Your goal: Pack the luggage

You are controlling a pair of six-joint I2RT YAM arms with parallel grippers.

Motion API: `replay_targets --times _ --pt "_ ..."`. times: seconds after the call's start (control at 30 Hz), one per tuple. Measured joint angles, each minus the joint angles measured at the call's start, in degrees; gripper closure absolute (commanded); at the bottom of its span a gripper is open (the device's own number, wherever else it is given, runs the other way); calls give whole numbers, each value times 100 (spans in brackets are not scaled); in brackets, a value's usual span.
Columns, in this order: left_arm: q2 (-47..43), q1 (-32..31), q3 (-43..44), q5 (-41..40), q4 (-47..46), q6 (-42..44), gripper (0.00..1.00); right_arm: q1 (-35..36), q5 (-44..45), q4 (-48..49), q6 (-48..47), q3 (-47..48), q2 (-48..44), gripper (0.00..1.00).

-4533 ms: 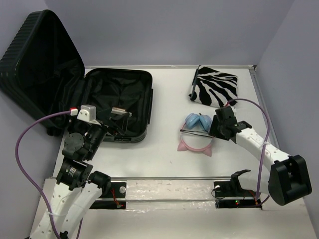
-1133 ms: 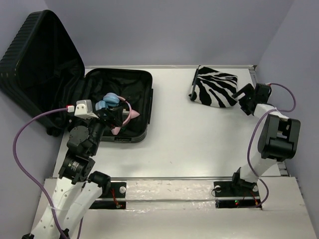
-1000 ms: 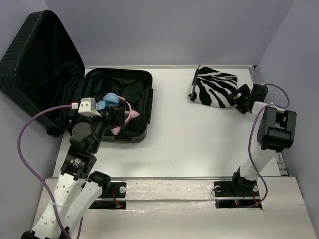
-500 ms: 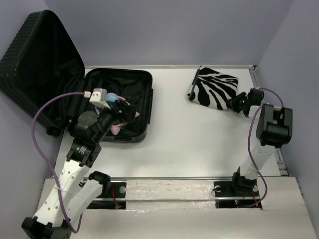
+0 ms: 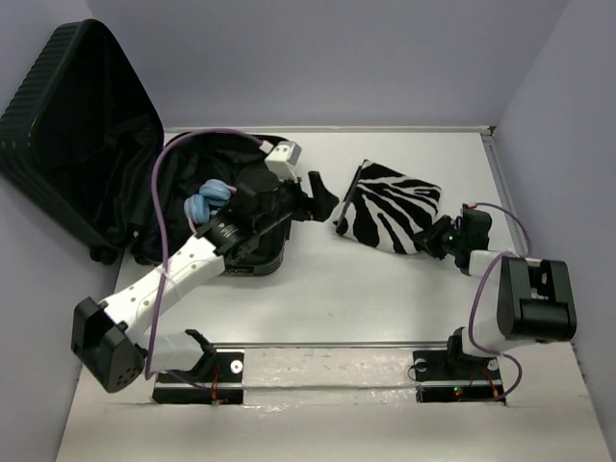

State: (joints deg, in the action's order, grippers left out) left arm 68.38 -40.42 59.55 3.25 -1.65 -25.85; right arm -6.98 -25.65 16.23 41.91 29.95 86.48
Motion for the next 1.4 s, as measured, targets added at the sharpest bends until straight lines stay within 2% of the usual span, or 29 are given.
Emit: replay_targets --times 0.1,0.17,0.2,0.23,0.33,0.57,0.7,0.77,0.87,1.13,1.4 --pt "839 -337 811 -350 328 208 1 7 -61 -188 -131 -472 -634 60" --pt "1443 -461 1368 -527 579 352 1 20 -76 -319 -177 -660 -940 40" --pt "1674 -490 1554 -573 649 391 1 26 -90 -393 -225 -734 -1102 40" --pt "1843 -505 1672 -610 697 424 1 33 -90 -496 -258 -776 -1213 31" --pt "2756 -551 2402 -778 1121 570 1 33 -70 -640 -372 -793 -1335 22" --pt "4946 -557 4312 -1045 1904 809 1 33 -57 -682 -415 -782 -1364 21" --pt "5866 -472 5047 -881 2264 850 1 33 -63 -684 -422 -782 -1368 21" --pt "6463 -380 5818 -732 2618 850 1 33 -61 -693 -426 -782 -1388 21" --pt "7020 -227 6496 -669 2813 852 1 33 -61 -706 -446 -782 -1397 21" --pt "7215 17 6596 -612 3025 846 1 33 -212 -588 -446 -782 -1294 21" --pt "7442 33 6596 203 2787 752 4 33 -321 -422 -400 -782 -1176 23"
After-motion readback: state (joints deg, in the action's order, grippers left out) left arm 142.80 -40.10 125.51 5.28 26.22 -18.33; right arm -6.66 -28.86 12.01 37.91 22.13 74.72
